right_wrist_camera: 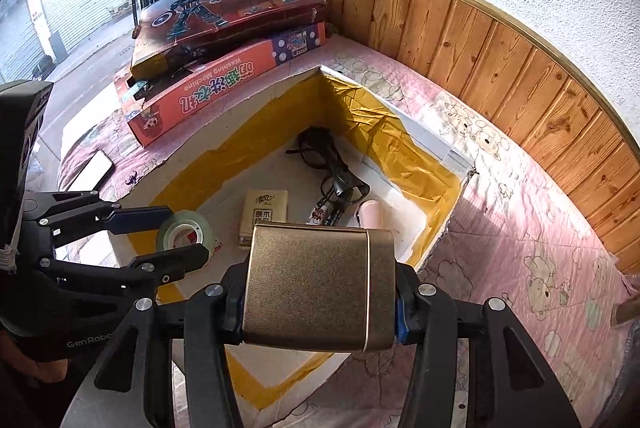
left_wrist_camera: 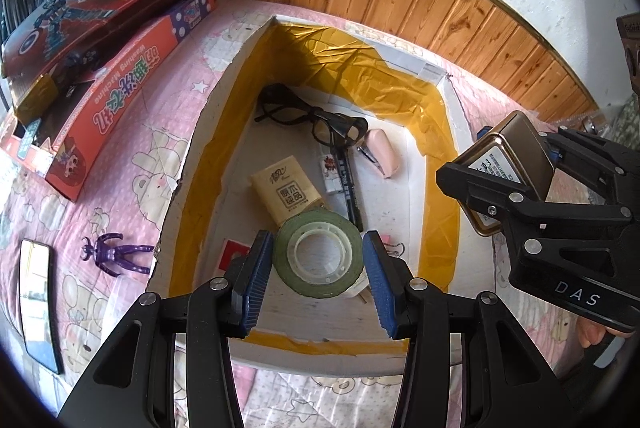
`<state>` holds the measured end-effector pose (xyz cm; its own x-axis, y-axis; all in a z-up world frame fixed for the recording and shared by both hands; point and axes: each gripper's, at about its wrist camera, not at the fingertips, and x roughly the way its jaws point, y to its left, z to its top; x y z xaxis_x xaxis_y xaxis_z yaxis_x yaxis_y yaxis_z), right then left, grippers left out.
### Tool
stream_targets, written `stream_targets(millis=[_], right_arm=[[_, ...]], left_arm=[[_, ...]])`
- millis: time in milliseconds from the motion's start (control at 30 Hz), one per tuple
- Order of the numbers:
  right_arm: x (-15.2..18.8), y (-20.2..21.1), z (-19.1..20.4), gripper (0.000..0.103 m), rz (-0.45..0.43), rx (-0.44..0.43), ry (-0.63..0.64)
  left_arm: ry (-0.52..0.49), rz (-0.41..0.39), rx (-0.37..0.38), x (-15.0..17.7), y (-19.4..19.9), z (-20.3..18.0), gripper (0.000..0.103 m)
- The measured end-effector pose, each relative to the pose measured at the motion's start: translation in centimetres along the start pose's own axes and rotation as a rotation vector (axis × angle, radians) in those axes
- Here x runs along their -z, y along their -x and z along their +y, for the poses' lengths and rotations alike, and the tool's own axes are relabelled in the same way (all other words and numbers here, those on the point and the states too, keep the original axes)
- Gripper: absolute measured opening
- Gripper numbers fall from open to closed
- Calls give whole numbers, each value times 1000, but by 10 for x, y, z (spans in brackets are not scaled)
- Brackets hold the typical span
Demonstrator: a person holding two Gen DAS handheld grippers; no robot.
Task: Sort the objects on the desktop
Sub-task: 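Carry the tape roll in the left tool while the right tool carries the gold box over the box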
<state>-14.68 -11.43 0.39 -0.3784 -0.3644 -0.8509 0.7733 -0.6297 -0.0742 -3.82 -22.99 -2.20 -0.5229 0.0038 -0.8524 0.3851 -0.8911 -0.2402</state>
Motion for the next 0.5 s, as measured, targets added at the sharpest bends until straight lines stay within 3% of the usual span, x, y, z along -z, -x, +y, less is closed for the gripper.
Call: stream_targets(millis=[500], right_arm=[[-14,-48,1,52,158,26,104]], left_arm=[[29,50,34,-1,-15,4,48]])
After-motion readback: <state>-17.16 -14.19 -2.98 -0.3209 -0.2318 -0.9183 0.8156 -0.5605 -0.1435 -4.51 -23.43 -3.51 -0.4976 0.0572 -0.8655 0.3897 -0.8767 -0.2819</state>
